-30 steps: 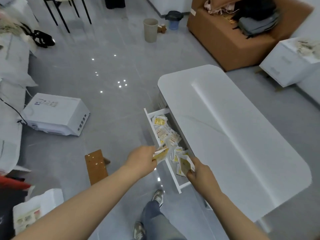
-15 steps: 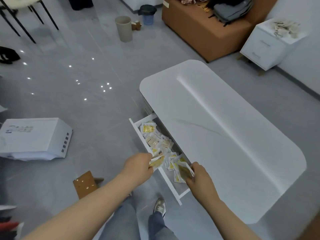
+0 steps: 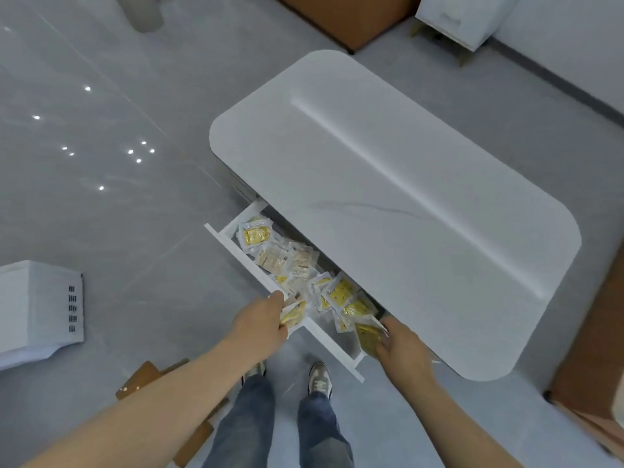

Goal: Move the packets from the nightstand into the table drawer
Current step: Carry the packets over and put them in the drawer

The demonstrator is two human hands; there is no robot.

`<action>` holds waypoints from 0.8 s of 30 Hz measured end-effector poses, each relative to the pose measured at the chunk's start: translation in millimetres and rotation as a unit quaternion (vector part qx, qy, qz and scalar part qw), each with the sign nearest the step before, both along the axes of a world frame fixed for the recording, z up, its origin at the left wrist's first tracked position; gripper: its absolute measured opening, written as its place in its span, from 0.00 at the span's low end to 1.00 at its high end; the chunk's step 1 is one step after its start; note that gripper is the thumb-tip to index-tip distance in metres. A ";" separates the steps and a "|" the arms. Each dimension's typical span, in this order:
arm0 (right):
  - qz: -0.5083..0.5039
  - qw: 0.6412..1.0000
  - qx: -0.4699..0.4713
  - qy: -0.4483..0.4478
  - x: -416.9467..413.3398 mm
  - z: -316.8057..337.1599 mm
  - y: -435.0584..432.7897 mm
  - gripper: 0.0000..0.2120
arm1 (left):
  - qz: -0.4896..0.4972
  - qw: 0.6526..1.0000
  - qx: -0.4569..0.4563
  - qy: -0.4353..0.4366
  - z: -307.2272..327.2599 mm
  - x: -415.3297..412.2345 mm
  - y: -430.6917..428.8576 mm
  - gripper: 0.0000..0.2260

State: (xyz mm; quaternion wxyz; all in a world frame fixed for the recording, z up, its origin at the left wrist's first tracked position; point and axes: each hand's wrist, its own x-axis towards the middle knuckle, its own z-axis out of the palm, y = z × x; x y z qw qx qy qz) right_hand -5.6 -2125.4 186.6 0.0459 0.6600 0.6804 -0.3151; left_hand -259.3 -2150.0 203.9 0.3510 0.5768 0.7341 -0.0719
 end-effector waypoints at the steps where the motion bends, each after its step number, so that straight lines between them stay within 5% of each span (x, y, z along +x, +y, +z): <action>1: -0.012 1.000 0.000 -0.003 -1.8 -10.9 1.9 0.09 | -0.001 1.000 -0.007 -0.005 -11.4 -1.2 5.2 0.12; 14: -0.098 0.989 -0.097 -0.054 -21.6 -184.2 15.9 0.10 | -0.030 0.999 -0.003 -0.030 -178.5 -3.6 63.7 0.06; 24: -0.087 0.984 -0.121 -0.101 -16.3 -280.0 33.6 0.14 | -0.033 0.999 0.013 -0.041 -273.3 21.8 104.8 0.12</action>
